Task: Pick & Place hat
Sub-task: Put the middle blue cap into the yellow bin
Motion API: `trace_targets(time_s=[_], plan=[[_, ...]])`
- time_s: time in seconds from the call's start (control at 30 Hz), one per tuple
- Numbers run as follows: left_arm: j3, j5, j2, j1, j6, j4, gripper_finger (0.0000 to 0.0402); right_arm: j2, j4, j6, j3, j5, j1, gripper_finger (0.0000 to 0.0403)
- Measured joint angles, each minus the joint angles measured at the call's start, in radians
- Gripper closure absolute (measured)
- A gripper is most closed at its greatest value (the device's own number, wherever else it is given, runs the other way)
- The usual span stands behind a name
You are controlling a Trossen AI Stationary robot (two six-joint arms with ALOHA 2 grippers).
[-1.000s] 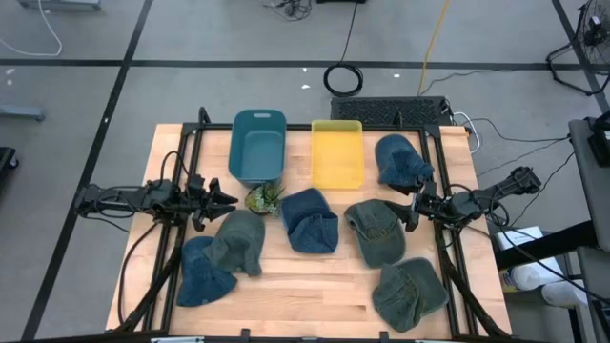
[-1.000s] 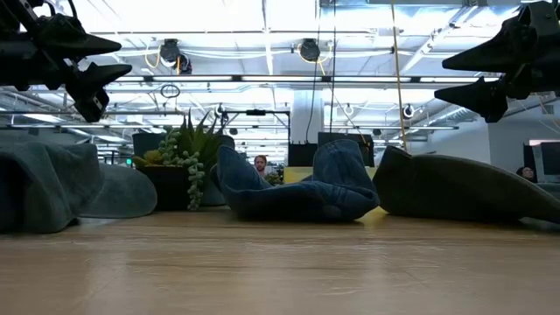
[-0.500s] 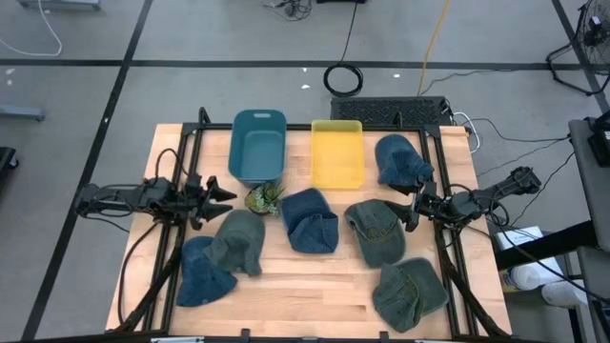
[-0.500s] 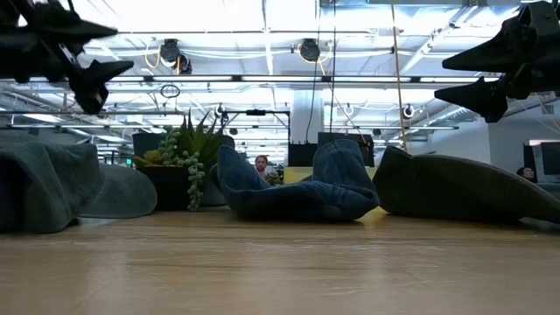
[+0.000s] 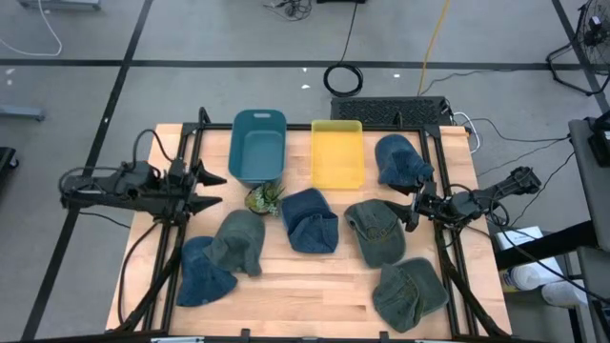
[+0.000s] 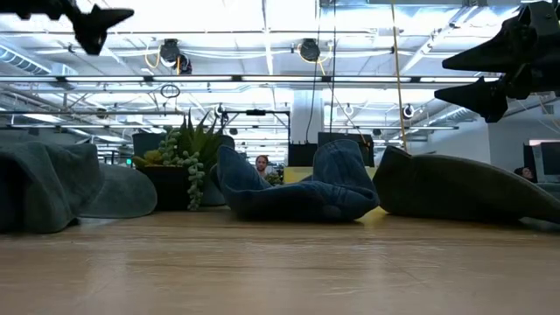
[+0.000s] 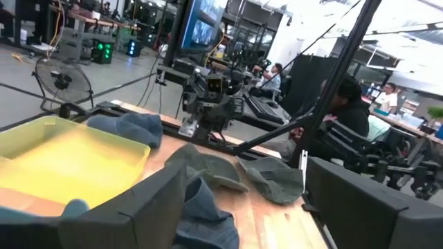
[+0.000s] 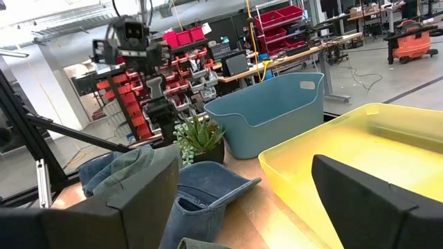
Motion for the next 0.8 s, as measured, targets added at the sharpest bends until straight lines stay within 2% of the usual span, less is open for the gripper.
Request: trace_targets(time_s=[0.33,0.57,0.8], plan=[[0.288,0.029,0.175,0.0,0.093,-0.09,0.0099,0.0,0.0,0.0,0.0,0.0,0.0,0.0083],[0.429,0.031,0.231,0.0,0.105,-0.146,0.0092,0.0,0.0,0.0,0.0,0.0,0.0,0.0083],[0.534,0.031,0.264,0.0,0.107,-0.221,0.0103,0.0,0.0,0.0,0.0,0.0,0.0,0.0083]])
